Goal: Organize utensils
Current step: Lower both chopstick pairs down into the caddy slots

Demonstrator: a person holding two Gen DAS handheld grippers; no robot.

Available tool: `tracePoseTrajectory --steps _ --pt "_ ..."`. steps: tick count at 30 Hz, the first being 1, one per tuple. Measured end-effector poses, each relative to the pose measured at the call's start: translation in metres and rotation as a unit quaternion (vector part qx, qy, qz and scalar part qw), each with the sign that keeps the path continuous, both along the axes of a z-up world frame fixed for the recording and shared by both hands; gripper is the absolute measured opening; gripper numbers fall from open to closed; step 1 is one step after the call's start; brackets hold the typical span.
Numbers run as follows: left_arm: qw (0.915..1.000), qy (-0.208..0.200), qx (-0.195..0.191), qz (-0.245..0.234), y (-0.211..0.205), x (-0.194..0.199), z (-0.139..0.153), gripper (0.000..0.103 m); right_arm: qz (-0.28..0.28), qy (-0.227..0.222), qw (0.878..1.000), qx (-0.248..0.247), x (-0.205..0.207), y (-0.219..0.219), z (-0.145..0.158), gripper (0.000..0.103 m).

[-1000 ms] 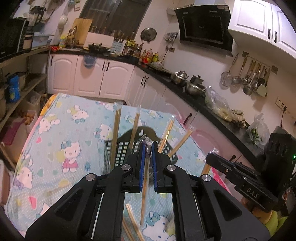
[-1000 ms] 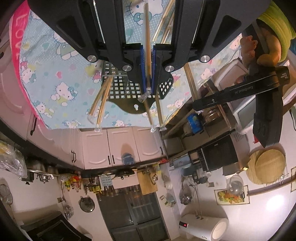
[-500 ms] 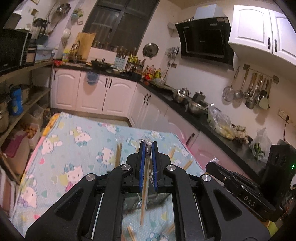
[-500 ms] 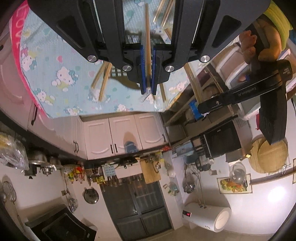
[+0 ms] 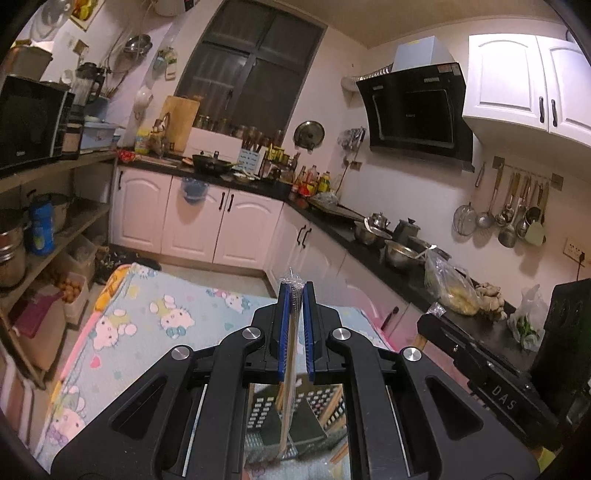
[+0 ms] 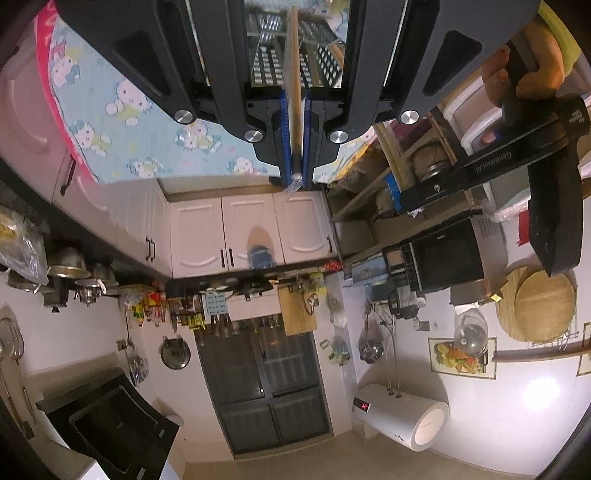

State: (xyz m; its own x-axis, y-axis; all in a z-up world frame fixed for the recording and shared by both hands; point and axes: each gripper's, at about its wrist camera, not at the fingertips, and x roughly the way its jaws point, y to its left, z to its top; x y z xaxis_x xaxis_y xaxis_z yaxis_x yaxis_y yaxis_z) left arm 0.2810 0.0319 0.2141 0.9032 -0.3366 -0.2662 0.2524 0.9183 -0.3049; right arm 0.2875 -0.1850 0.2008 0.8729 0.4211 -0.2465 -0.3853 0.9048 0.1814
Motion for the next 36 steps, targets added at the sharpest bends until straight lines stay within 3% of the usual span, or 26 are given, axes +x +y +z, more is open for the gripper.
tracePoseTrajectory --steps 9,21,36 --pt "1.0 -0.008 -0.002 0.003 -0.001 0.01 -0.006 0.002 -0.014 -0.029 0.999 0.007 0.011 -0.002 0.004 0.006" --pt "0.9997 0.014 -0.007 0.017 -0.001 0.024 -0.043 0.002 -0.038 -0.046 0.998 0.024 0.022 -0.009 -0.009 0.006" --pt "0.9993 0.014 0.0 0.035 -0.004 0.034 -0.065 0.002 -0.044 -0.024 0.998 0.028 0.043 0.001 -0.043 0.006"
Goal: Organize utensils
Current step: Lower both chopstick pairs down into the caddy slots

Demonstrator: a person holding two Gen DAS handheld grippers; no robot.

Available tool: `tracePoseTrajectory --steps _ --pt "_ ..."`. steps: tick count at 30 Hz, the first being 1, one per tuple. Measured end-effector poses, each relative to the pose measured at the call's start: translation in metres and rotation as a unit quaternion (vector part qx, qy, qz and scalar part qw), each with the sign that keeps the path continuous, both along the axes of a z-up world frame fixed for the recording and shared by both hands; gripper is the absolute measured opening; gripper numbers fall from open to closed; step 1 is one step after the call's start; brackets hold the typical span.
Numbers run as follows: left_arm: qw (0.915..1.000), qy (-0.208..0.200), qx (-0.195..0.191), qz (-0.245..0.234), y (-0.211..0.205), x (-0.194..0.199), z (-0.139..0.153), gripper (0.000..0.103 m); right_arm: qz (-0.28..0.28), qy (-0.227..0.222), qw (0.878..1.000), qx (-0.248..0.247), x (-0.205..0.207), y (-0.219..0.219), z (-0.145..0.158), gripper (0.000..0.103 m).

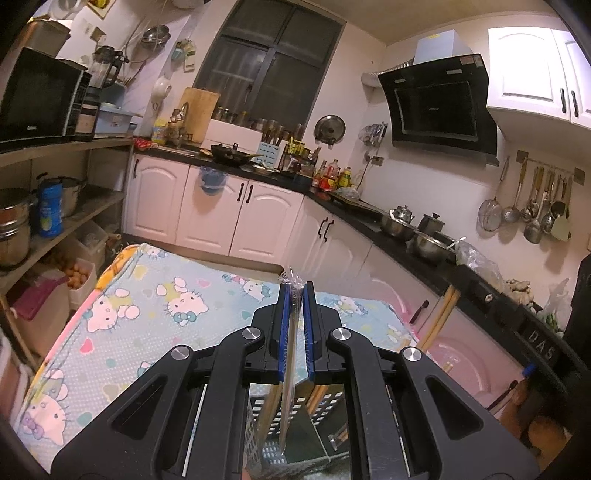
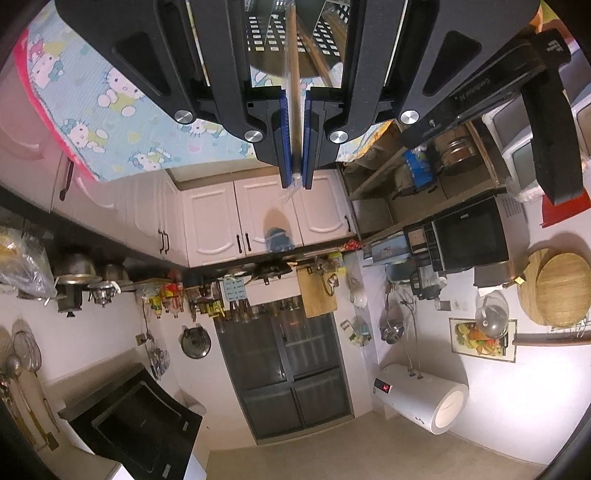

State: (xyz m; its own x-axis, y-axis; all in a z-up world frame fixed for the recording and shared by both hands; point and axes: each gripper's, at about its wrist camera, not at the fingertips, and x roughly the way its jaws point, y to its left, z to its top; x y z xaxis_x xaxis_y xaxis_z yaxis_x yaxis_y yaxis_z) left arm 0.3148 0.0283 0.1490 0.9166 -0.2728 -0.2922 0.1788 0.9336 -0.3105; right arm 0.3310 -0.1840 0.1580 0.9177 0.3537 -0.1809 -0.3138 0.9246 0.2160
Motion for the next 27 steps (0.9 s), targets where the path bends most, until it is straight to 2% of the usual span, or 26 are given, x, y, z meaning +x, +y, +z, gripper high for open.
tracePoseTrajectory --steps 13,27 --pt "0.9998 0.019 0.005 -0.003 -0.001 0.005 -0.025 0.003 -0.008 0.035 0.999 -0.008 0.014 0.003 -0.038 0.006" --pt "0.9992 0.039 0.01 -0.007 -0.002 0.0 -0.04 0.003 -0.021 0.044 0.998 -0.026 0.005 -0.002 -0.055 0.007"
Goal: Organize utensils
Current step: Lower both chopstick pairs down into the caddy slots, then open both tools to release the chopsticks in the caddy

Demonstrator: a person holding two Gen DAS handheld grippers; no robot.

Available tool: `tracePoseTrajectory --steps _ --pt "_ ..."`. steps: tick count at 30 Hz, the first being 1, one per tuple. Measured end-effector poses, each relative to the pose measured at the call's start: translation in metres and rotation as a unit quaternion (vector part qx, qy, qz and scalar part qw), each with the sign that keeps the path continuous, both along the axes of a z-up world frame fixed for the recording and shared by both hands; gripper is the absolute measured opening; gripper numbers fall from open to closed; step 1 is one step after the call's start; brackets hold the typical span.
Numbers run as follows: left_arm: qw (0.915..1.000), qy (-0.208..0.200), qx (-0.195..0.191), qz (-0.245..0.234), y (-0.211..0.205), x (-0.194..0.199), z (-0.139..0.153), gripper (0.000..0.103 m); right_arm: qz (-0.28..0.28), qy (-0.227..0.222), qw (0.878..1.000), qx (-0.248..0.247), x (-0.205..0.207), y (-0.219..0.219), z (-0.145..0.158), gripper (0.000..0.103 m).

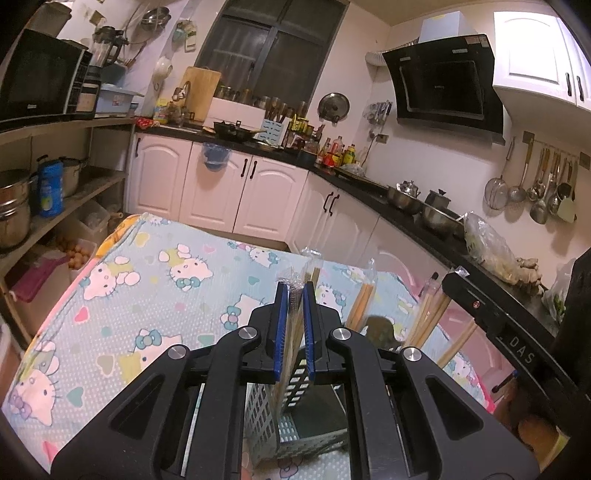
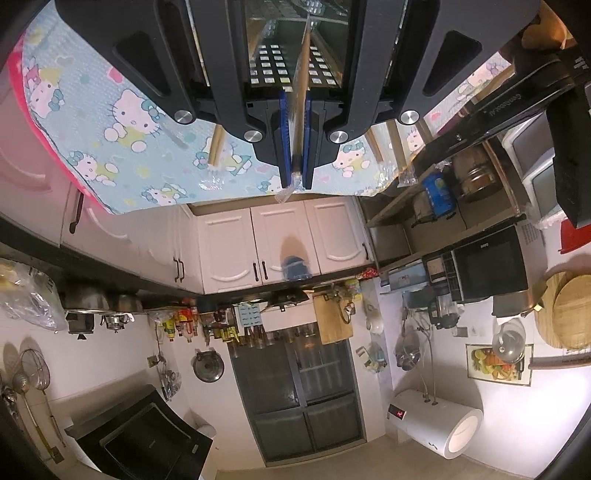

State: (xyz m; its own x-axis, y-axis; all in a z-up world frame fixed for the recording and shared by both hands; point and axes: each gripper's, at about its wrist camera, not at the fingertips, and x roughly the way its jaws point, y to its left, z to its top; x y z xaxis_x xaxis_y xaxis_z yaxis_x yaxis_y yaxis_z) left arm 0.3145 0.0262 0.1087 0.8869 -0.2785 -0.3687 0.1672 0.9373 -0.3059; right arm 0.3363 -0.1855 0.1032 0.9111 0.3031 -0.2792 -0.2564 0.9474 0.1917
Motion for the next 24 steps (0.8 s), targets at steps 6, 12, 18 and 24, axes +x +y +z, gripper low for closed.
tracePoseTrajectory --steps 6,12,18,24 --pt "1.0 0.002 0.002 0.003 0.001 -0.004 -0.002 0.003 -0.002 0.012 1.0 -0.002 -0.006 -0.006 -0.002 0.007" --pt "0.9999 0.01 0.004 0.004 0.001 -0.009 -0.004 0.007 -0.005 0.033 0.999 -0.003 -0.01 -0.01 -0.005 0.008" --pt "0.9998 0.02 0.007 0.002 0.0 -0.014 -0.005 0.018 -0.003 0.046 0.999 -0.002 -0.017 -0.011 -0.008 0.01" --pt "0.9995 0.026 0.015 0.001 0.002 -0.019 -0.006 0.031 -0.002 0.054 0.999 -0.005 -0.024 -0.013 -0.009 0.02"
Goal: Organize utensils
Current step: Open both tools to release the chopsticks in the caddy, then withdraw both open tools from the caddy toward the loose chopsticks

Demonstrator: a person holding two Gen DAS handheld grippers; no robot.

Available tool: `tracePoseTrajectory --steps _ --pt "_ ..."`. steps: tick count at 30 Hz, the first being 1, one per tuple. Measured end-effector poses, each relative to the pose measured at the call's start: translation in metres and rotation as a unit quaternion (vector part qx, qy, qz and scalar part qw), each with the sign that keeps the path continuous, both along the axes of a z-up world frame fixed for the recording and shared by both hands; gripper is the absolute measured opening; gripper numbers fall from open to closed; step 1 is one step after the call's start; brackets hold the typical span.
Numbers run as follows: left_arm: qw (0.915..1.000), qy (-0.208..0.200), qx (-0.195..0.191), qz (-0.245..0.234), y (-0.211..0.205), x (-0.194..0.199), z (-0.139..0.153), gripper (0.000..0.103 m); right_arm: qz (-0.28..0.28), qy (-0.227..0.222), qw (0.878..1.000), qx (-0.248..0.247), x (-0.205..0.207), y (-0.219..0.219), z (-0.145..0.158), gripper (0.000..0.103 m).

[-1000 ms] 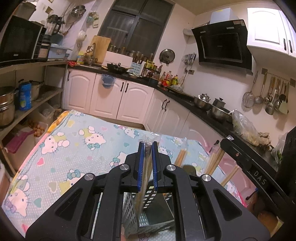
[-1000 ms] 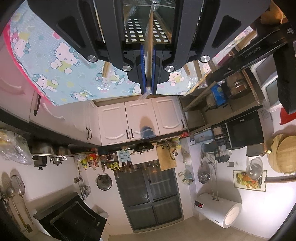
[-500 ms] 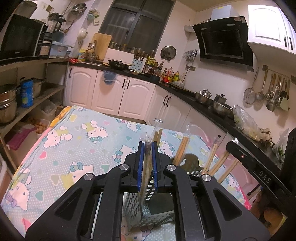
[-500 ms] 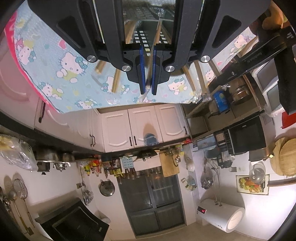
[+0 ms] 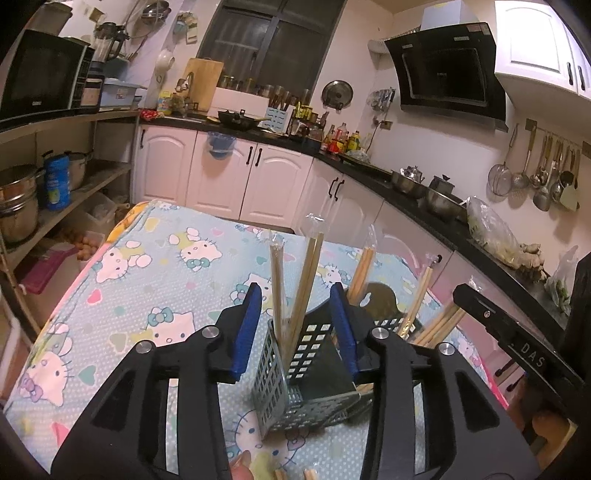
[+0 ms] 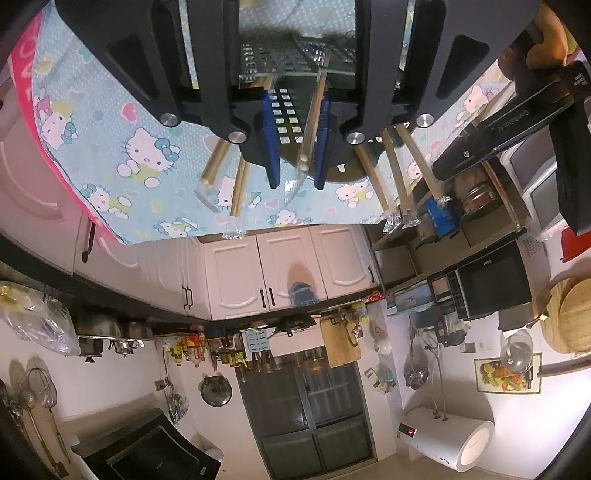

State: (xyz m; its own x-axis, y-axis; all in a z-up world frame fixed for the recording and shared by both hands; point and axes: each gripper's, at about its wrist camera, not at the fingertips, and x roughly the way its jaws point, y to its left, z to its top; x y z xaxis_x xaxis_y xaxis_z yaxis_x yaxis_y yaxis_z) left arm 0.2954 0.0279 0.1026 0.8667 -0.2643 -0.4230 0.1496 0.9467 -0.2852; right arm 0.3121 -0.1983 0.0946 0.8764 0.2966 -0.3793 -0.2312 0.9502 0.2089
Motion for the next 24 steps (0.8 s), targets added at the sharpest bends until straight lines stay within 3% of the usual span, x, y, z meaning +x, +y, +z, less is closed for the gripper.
tracePoseTrajectory --steps 3,9,24 --pt "1.0 0.006 0.002 -0.001 0.001 -0.003 -0.001 0.035 0.0 0.008 1.0 -0.001 -0.003 -0.001 -0.001 0.029" --pt "0.9999 0.012 0.002 -0.001 0.004 -0.011 -0.001 0.045 0.003 0.015 1.0 -0.006 -0.013 -0.003 -0.002 0.033" --pt "0.9996 0.017 0.007 -0.022 -0.003 -0.045 -0.002 0.085 0.011 0.022 1.0 -0.016 -0.045 -0.012 -0.01 0.044"
